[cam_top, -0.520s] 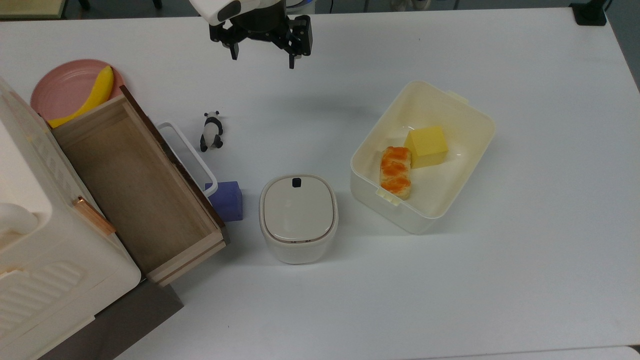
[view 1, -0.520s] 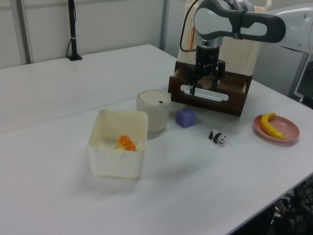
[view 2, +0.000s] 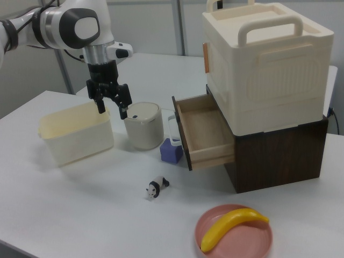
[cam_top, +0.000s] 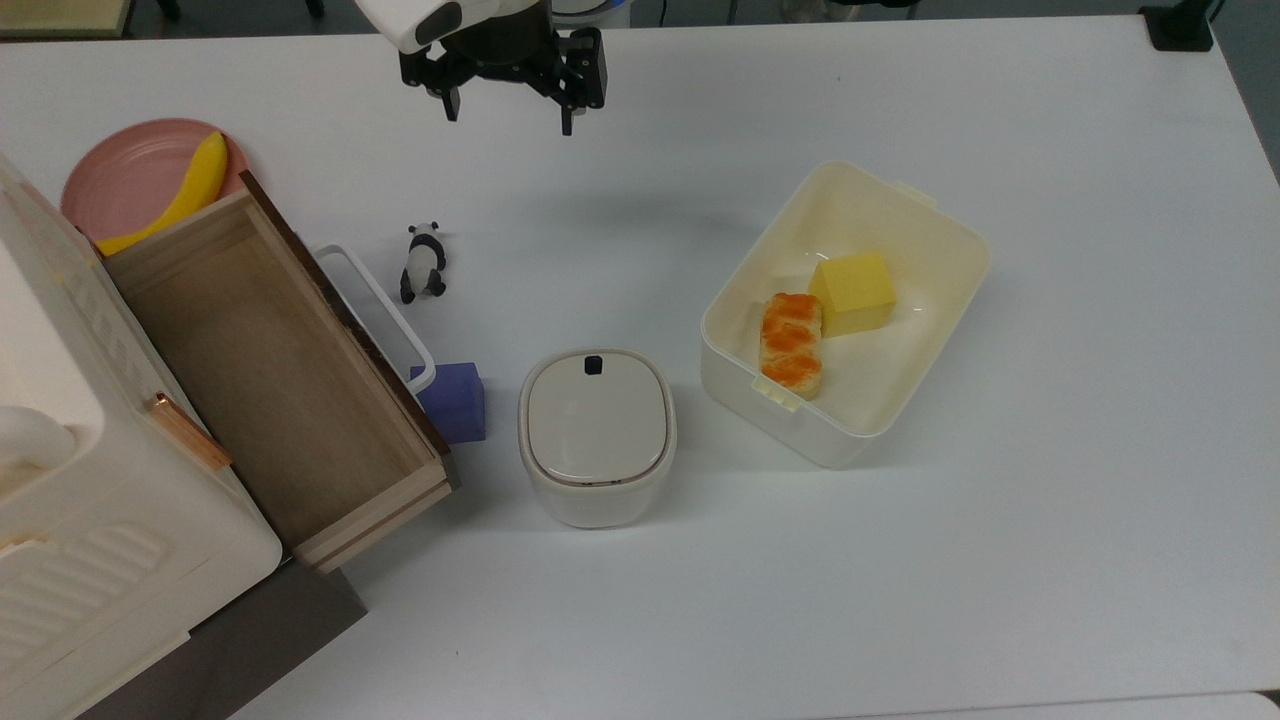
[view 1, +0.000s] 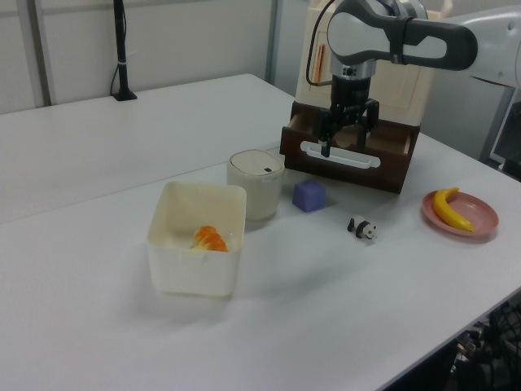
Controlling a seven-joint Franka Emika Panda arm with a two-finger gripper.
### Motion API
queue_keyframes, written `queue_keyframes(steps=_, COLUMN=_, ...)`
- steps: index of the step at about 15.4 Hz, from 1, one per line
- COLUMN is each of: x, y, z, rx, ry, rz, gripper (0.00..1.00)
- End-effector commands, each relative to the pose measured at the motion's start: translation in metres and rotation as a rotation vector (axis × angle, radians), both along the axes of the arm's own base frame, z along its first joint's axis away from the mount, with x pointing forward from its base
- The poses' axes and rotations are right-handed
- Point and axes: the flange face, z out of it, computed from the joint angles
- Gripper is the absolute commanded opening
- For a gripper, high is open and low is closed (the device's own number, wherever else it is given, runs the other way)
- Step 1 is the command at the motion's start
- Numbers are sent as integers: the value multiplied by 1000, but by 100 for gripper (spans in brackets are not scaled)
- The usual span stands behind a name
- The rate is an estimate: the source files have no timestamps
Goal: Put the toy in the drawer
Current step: 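Move the open gripper over the black-and-white panda toy and lower it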
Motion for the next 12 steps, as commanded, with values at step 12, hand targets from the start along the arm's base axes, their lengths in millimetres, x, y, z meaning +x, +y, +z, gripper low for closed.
queue_keyframes(steps=12, x=-23, y=-79, z=-55, rx=-72, ry=139, rz=146, gripper=100)
